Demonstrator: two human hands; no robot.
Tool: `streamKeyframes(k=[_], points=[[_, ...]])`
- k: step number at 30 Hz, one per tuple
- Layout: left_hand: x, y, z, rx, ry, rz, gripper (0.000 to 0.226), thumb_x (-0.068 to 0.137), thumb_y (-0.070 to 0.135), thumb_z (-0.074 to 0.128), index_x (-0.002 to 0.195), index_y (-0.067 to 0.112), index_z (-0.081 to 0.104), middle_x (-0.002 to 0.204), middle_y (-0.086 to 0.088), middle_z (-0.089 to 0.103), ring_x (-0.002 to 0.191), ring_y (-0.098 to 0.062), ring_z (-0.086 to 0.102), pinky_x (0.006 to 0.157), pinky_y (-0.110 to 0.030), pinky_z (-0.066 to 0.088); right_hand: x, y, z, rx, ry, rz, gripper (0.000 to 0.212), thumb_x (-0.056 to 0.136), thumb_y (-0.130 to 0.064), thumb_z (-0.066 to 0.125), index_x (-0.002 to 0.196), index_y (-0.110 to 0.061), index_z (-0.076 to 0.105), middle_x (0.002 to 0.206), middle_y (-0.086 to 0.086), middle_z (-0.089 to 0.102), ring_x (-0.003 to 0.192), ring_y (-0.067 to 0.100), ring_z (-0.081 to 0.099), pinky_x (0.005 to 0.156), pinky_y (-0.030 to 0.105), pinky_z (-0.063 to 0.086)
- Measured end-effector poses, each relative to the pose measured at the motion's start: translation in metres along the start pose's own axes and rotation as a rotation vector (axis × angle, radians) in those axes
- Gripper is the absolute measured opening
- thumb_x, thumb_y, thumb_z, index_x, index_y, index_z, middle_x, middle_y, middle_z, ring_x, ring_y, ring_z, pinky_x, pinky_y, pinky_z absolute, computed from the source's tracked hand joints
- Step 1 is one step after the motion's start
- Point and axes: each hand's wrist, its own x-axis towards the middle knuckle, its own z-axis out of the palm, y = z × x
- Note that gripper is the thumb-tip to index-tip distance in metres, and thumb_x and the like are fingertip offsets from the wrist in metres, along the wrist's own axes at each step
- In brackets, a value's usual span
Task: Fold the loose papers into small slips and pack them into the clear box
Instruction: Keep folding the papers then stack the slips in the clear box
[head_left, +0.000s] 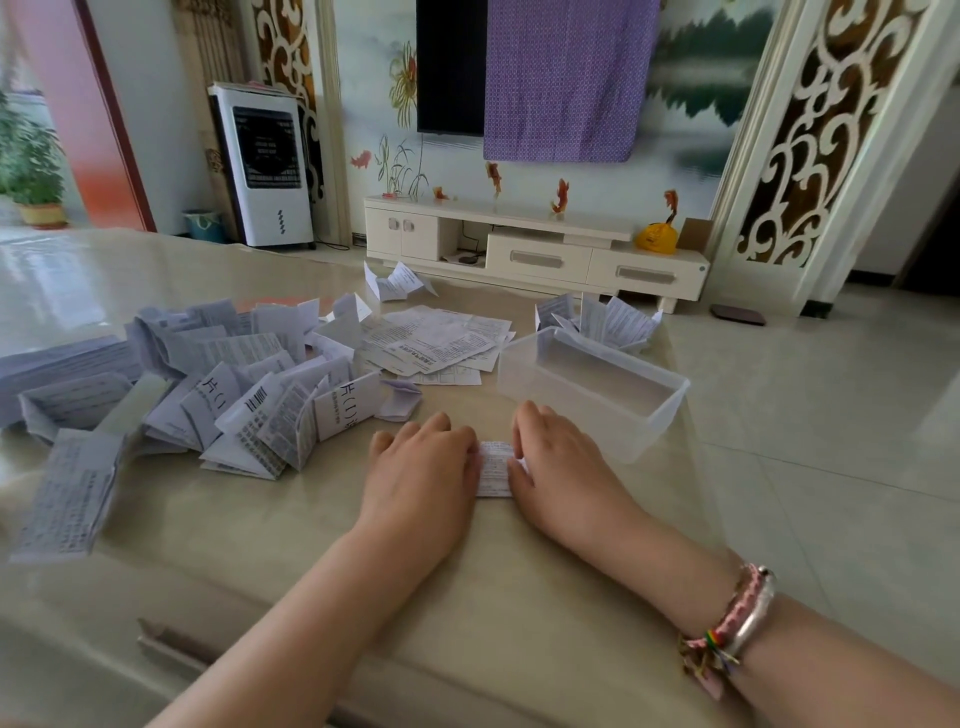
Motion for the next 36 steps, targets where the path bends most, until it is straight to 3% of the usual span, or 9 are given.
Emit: streamKeyframes(k=[3, 10, 14, 17, 21, 28, 36], points=[[-0.001, 0.002, 0.002, 0.008, -0.049, -0.032, 0.032, 0.095, 0.054, 0.038, 0.113, 0.033, 0.054, 0.112, 0.009, 0.053, 0.115, -0.018, 0.048, 0.087, -0.034, 0.026, -0.002, 0.003, -0.001, -0.054, -0.055, 0.064, 0.015, 0.091, -0.01, 0.041, 0.104, -0.015, 0.034, 0.114, 0.007, 0.046, 0.108, 0.028, 0.043, 0.085, 0.038, 0.035], [-0.002, -0.002, 0.0, 0.008, -0.114, -0.029, 0.033, 0.097, 0.052, 0.037, 0.122, 0.034, 0.049, 0.12, 0.005, 0.049, 0.119, -0.022, 0.042, 0.091, -0.037, 0.026, 0.001, 0.002, -0.001, -0.003, -0.135, 0.189, 0.02, 0.087, -0.006, 0.038, 0.1, -0.016, 0.028, 0.112, 0.006, 0.041, 0.108, 0.028, 0.041, 0.082, 0.036, 0.031], [-0.003, -0.002, 0.001, 0.01, -0.106, -0.011, 0.036, 0.098, 0.051, 0.035, 0.131, 0.041, 0.045, 0.118, 0.005, 0.046, 0.121, -0.022, 0.04, 0.092, -0.037, 0.024, 0.001, -0.003, 0.005, 0.067, -0.017, 0.177, 0.029, 0.081, -0.002, 0.042, 0.1, -0.019, 0.028, 0.107, 0.0, 0.032, 0.108, 0.026, 0.038, 0.085, 0.033, 0.032], [-0.004, -0.002, 0.0, 0.01, -0.101, 0.018, 0.038, 0.099, 0.05, 0.031, 0.135, 0.047, 0.042, 0.102, 0.005, 0.039, 0.117, -0.021, 0.041, 0.088, -0.036, 0.022, -0.002, 0.001, 0.007, 0.005, 0.052, 0.085, 0.032, 0.081, -0.002, 0.043, 0.107, -0.021, 0.037, 0.114, -0.002, 0.041, 0.106, 0.022, 0.037, 0.082, 0.031, 0.03], [-0.002, -0.003, -0.002, 0.028, -0.098, 0.04, 0.038, 0.099, 0.051, 0.031, 0.134, 0.048, 0.044, 0.094, 0.008, 0.033, 0.114, -0.02, 0.042, 0.085, -0.036, 0.021, -0.006, 0.01, 0.003, -0.026, 0.145, 0.018, 0.018, 0.089, -0.013, 0.051, 0.104, -0.021, 0.048, 0.106, -0.009, 0.058, 0.104, 0.017, 0.044, 0.081, 0.03, 0.031], [0.0, -0.005, -0.002, 0.012, -0.123, 0.035, 0.042, 0.096, 0.057, 0.033, 0.136, 0.047, 0.043, 0.097, 0.009, 0.035, 0.115, -0.018, 0.041, 0.09, -0.037, 0.021, -0.013, 0.019, 0.002, -0.107, 0.147, -0.036, 0.013, 0.096, -0.029, 0.049, 0.106, -0.027, 0.057, 0.108, -0.01, 0.064, 0.109, 0.01, 0.056, 0.09, 0.028, 0.028], [-0.003, -0.008, -0.001, 0.016, -0.146, 0.03, 0.052, 0.092, 0.066, 0.031, 0.141, 0.05, 0.035, 0.098, 0.007, 0.032, 0.116, -0.019, 0.039, 0.093, -0.037, 0.022, -0.015, 0.03, -0.019, 0.01, -0.115, -0.116, 0.043, 0.09, -0.055, 0.053, 0.119, -0.024, 0.049, 0.125, -0.012, 0.06, 0.12, 0.005, 0.05, 0.106, 0.025, 0.022]])
